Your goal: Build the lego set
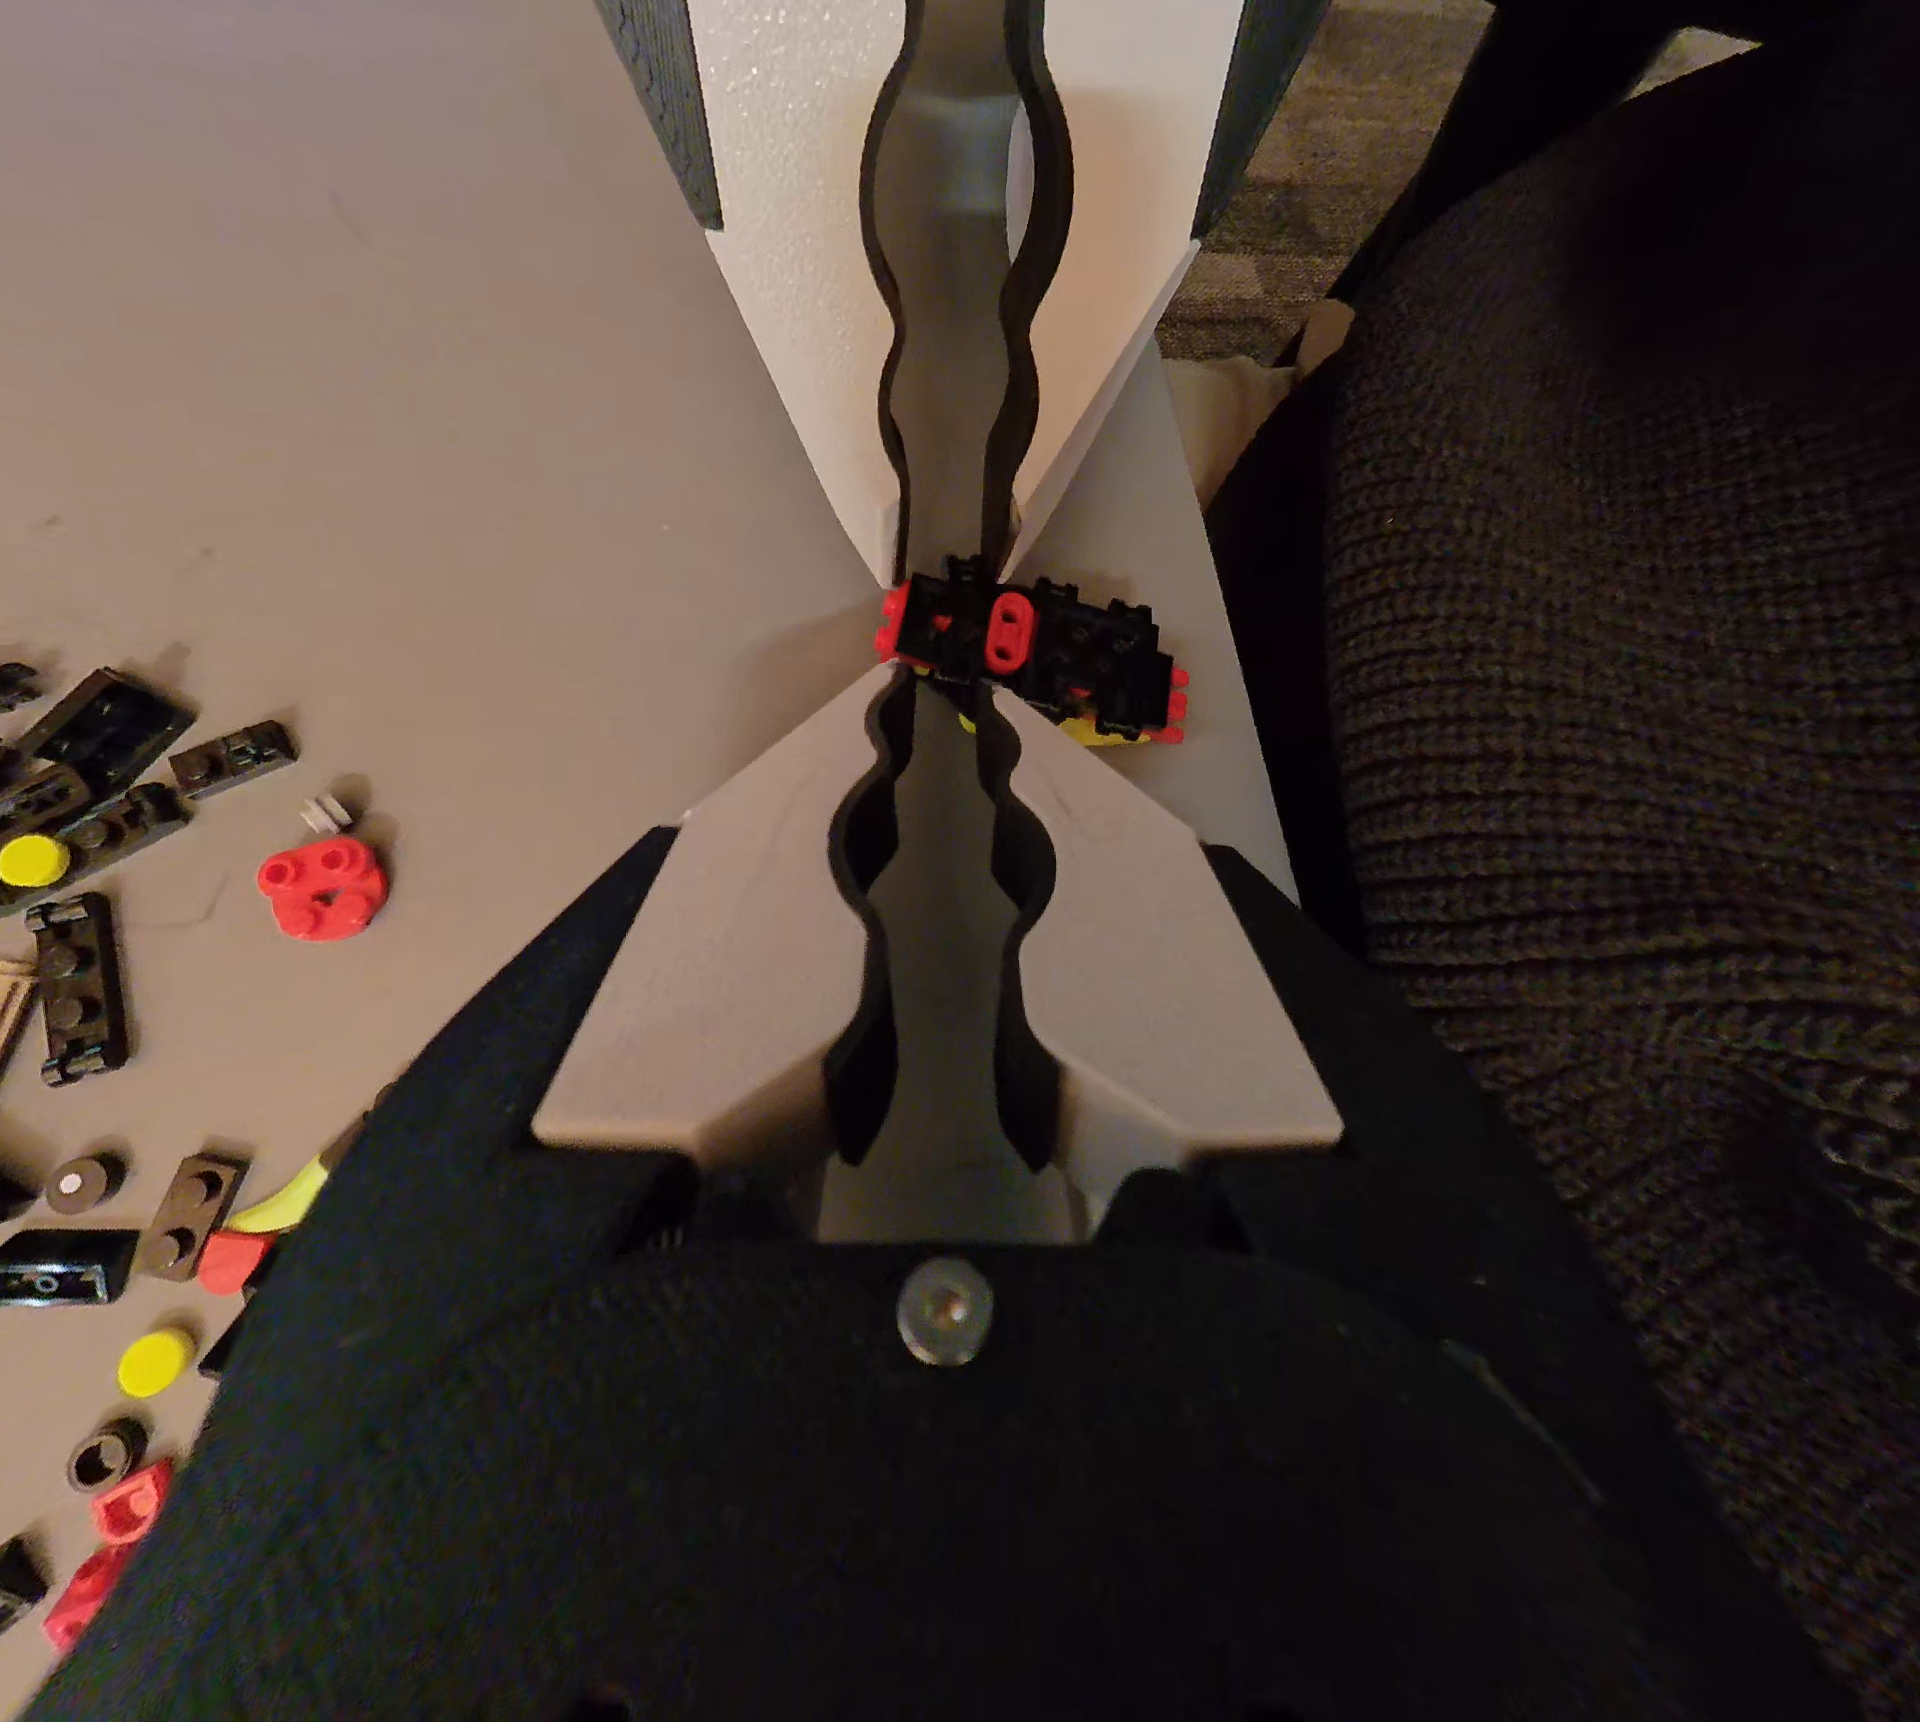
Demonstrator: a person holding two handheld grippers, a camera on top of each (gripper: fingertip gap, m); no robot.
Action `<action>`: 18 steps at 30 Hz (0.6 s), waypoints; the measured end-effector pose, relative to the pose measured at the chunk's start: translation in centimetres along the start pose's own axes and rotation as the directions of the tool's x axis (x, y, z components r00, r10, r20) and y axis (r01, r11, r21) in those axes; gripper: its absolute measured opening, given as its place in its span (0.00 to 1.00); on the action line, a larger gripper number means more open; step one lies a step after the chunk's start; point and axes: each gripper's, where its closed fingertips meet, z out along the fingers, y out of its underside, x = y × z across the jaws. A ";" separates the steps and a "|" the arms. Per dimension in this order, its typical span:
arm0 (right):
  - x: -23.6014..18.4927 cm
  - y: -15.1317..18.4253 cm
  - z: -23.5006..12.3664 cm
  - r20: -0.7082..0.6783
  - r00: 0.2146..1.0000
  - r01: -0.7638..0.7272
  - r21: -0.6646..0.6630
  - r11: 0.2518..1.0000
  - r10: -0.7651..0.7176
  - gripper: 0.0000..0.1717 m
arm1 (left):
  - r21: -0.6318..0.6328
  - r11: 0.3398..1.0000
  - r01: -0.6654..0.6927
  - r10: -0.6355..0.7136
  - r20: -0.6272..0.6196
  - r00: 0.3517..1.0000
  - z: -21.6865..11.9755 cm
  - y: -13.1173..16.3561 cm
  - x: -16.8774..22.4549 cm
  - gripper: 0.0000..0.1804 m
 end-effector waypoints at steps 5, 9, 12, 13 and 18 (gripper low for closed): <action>0.0 -0.1 0.1 0.002 1.000 0.003 0.014 1.000 -0.003 0.09 | 0.002 1.000 -0.020 0.020 0.013 1.000 0.0 0.1 -0.2 0.08; 0.0 -0.2 0.1 -0.003 1.000 0.019 0.018 1.000 -0.019 0.09 | 0.014 0.998 -0.065 0.065 0.006 0.998 0.0 0.1 -0.2 0.10; -0.2 -0.3 0.2 0.003 1.000 0.027 0.020 0.999 -0.027 0.09 | 0.025 0.993 -0.114 0.114 0.000 0.993 0.0 0.1 0.1 0.08; -0.2 -0.3 0.2 0.003 1.000 0.031 0.021 0.999 -0.031 0.09 | 0.023 0.992 -0.126 0.126 0.003 0.992 0.0 0.1 0.2 0.08; -0.5 -0.3 0.3 0.010 0.999 0.046 0.025 0.999 -0.046 0.08 | 0.022 0.991 -0.135 0.136 -0.009 0.991 0.0 0.1 0.4 0.08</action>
